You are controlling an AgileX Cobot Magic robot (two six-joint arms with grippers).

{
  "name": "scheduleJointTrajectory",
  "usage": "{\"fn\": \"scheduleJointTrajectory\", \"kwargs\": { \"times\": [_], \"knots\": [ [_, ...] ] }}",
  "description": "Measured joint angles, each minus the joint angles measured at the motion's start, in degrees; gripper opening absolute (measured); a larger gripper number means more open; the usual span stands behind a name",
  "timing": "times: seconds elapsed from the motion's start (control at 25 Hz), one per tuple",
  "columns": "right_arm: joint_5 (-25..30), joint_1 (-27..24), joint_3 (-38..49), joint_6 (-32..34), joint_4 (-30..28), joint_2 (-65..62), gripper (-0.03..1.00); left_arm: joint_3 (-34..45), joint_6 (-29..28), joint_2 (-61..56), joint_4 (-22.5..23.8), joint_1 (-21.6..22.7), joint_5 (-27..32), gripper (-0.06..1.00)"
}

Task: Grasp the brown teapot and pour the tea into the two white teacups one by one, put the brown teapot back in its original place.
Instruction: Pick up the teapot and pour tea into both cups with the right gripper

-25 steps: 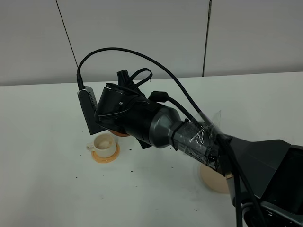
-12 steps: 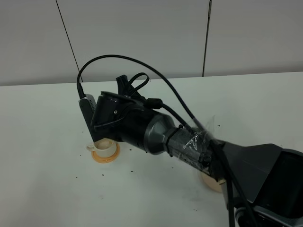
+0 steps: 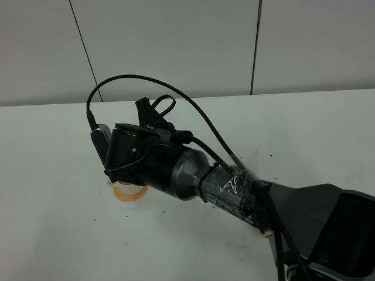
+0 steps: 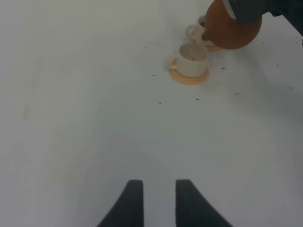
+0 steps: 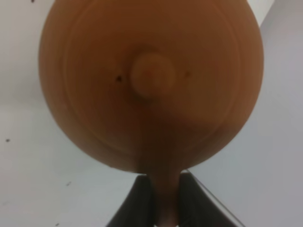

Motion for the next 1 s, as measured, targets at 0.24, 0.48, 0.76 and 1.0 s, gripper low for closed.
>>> {"fn": "scheduleJointTrajectory", "kwargs": {
  "times": [0.24,0.48,0.76,1.0],
  "knots": [
    [-0.2,0.2,0.0,-0.1,-0.7,0.0,0.09,0.0,0.0,0.0,0.0,0.0,0.0,0.24],
    [-0.4,0.2,0.0,-0.4,-2.0,0.0,0.09,0.0,0.0,0.0,0.0,0.0,0.0,0.24],
    [-0.5,0.2,0.0,-0.4,-3.4,0.0,0.09,0.0,0.0,0.0,0.0,0.0,0.0,0.24],
    [-0.5,0.2,0.0,-1.0,-4.3,0.2,0.09,0.0,0.0,0.0,0.0,0.0,0.0,0.24]
  ]
}}
